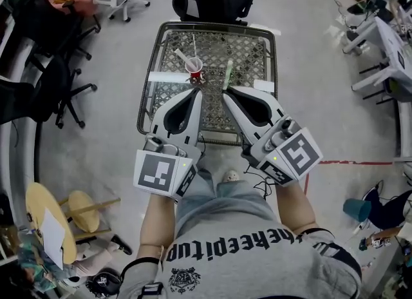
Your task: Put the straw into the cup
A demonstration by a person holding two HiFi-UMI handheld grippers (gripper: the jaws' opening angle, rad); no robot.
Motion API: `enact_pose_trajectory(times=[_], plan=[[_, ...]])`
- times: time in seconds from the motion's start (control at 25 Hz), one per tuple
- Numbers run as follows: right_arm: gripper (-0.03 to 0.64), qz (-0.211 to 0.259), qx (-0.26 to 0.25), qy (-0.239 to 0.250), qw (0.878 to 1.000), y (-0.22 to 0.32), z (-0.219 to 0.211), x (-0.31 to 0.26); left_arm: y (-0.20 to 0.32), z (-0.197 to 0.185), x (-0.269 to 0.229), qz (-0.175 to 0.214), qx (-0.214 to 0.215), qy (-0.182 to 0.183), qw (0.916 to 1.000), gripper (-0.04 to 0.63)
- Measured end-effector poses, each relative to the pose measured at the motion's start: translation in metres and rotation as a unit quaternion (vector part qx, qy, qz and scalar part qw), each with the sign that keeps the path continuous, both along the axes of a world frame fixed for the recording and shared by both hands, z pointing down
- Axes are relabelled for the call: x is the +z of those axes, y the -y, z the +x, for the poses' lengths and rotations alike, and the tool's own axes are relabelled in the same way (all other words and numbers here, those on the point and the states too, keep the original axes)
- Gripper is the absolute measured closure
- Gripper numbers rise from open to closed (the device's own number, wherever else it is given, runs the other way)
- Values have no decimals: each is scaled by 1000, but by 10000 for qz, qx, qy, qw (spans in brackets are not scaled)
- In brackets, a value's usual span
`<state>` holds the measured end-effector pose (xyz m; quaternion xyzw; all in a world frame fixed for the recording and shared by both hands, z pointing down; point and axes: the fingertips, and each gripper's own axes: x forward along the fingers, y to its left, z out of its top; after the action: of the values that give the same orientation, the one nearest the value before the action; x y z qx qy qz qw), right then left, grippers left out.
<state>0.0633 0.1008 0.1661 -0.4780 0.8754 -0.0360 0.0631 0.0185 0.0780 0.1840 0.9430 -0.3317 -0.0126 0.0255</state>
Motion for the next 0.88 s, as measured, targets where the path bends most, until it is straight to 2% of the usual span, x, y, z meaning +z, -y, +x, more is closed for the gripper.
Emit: enact_pose_trajectory(times=[0.88], plan=[[571,-86,732,-22,9973,92,-54,0,97,-50,0,-65,726,-22,9973,568]])
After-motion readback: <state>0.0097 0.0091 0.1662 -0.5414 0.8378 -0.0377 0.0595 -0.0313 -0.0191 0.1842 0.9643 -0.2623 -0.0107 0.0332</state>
